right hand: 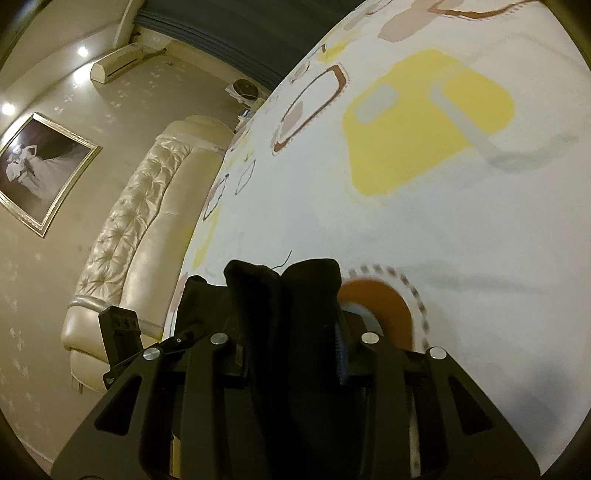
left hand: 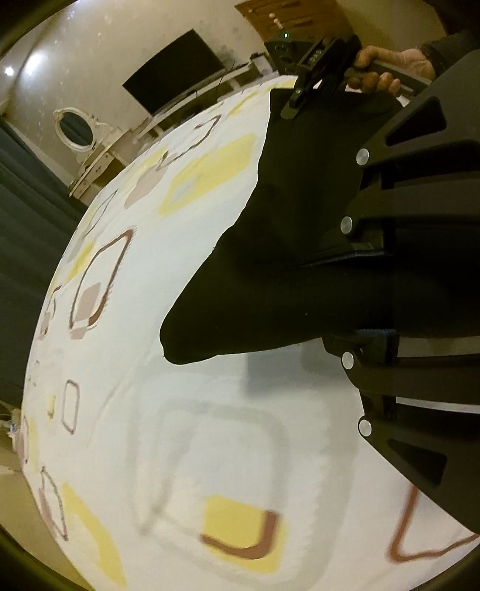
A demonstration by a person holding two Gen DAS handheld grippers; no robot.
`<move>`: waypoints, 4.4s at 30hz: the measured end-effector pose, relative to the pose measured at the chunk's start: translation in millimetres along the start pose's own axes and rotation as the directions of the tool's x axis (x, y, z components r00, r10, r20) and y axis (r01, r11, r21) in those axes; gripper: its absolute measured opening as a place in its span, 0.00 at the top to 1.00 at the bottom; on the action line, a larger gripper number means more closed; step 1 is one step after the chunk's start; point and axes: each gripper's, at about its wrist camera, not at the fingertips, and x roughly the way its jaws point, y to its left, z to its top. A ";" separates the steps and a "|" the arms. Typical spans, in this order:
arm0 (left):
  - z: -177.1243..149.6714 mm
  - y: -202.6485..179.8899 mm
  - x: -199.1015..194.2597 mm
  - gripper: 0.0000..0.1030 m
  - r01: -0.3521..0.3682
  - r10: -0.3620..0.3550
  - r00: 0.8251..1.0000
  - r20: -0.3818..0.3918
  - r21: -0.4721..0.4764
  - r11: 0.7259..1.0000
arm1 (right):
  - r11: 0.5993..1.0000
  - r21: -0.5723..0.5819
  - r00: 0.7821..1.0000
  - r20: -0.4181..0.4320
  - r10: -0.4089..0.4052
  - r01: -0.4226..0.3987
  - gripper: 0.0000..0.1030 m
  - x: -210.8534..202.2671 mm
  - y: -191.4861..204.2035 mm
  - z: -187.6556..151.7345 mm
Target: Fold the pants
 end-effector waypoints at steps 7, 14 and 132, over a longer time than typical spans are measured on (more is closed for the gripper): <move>25.9 6.4 24.6 0.74 -0.110 0.110 0.994 -0.006 0.031 0.993 | 0.999 0.008 0.999 -0.003 -0.032 0.032 0.70 33.6 -1.6 30.1; 16.1 10.4 35.0 0.69 -0.163 0.162 0.987 0.016 0.069 0.984 | 0.994 0.102 0.999 -0.036 -0.024 0.028 0.70 48.4 -37.4 29.0; -113.2 13.8 -55.6 0.63 0.100 -0.109 0.994 -0.030 -0.224 0.970 | 0.985 0.166 0.998 -0.054 -0.034 0.043 0.69 -52.3 -14.8 -102.8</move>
